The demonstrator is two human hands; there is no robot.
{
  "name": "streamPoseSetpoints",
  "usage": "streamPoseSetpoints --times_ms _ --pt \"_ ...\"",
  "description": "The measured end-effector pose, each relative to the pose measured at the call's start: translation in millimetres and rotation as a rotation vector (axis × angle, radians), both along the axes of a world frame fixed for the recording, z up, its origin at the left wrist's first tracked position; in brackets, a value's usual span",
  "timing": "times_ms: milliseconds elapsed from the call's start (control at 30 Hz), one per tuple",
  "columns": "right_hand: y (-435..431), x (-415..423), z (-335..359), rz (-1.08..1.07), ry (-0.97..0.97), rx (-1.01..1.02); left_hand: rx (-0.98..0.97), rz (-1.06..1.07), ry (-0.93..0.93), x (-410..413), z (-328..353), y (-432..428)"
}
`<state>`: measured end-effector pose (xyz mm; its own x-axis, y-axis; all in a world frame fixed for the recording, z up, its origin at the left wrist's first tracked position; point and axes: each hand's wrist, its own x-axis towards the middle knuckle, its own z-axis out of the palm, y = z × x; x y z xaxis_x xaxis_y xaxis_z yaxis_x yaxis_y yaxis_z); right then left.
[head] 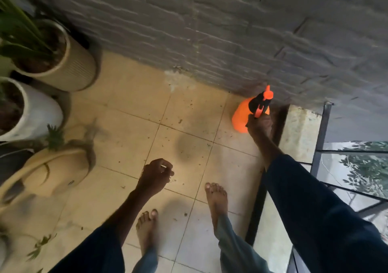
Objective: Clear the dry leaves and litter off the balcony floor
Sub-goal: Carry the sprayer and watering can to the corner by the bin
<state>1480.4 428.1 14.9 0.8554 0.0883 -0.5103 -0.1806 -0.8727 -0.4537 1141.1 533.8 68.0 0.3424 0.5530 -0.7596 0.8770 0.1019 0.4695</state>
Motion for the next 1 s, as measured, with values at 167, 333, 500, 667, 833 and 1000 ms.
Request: streamPoseSetpoints --times_ms 167,333,500,667,833,1000 --pt "26.0 -83.7 23.3 0.206 0.098 -0.116 -0.025 0.044 0.080 -53.8 21.4 9.7" --pt "64.2 -202.9 41.6 0.490 0.212 -0.096 0.012 0.070 0.205 -127.2 33.4 29.2" --pt "113.5 -311.4 48.4 0.703 0.252 -0.055 0.115 0.187 0.335 -206.2 35.4 55.1" --pt "150.4 -369.7 46.1 0.808 0.255 -0.037 0.299 0.285 0.472 -266.6 29.7 86.5" --pt "179.2 -423.1 32.1 0.854 0.233 -0.055 0.158 0.621 0.373 -337.8 -19.4 140.3" --pt "197.7 -447.6 6.1 0.844 0.193 -0.047 0.088 0.969 0.011 -338.6 -48.9 198.5"
